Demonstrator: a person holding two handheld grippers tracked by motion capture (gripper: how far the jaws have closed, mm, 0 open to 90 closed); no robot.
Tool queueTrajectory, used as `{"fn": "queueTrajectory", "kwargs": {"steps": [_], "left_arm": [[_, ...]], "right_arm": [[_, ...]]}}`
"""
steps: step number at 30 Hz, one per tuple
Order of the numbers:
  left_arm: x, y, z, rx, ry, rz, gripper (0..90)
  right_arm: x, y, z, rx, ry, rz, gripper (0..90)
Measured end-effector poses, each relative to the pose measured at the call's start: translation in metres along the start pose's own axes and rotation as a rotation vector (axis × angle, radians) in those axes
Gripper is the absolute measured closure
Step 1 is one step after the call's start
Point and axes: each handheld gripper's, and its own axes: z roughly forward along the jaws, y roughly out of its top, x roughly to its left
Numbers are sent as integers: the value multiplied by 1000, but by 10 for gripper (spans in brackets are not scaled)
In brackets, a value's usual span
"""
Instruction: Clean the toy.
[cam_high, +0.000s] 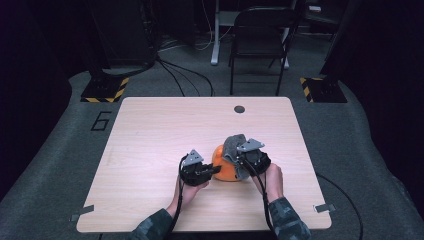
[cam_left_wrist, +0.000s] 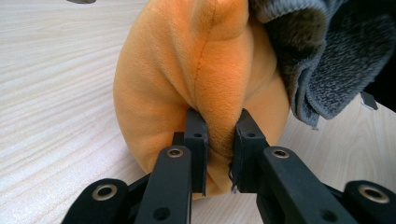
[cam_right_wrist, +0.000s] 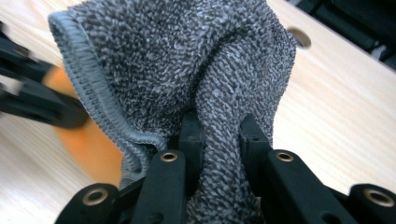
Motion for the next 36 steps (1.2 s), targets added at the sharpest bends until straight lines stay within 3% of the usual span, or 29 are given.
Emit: {"fn": "queueTrajectory", "kwargs": {"steps": [7, 13, 19, 22, 24, 26, 29, 30, 32, 36], "left_arm": [[0, 0, 1, -3, -5, -3, 787], [-1, 0, 1, -3, -10, -1, 784], [-1, 1, 1, -2, -7, 12, 781], [0, 1, 0, -2, -8, 10, 780], [0, 1, 1, -3, -8, 8, 780], [0, 1, 1, -3, -8, 9, 779], [0, 1, 1, -3, -9, 7, 777], [0, 1, 0, -2, -9, 9, 776], [0, 1, 0, -2, -10, 10, 771], [0, 1, 1, 5, -13, 13, 756]], "right_arm": [[-16, -16, 13, 53, -23, 54, 763], [-26, -32, 29, 155, -39, 87, 763], [-37, -45, 45, 250, -24, 92, 760], [-43, -37, 31, 201, -43, 102, 761], [-44, -26, 13, 126, -52, 117, 761], [-40, -15, -7, 45, -47, 126, 761], [-27, -1, -23, -32, -15, 93, 761], [-22, 2, -24, -32, -5, 80, 761], [-9, 1, -9, 20, 18, 44, 765], [-2, -7, 7, 50, 6, 23, 772]]}}
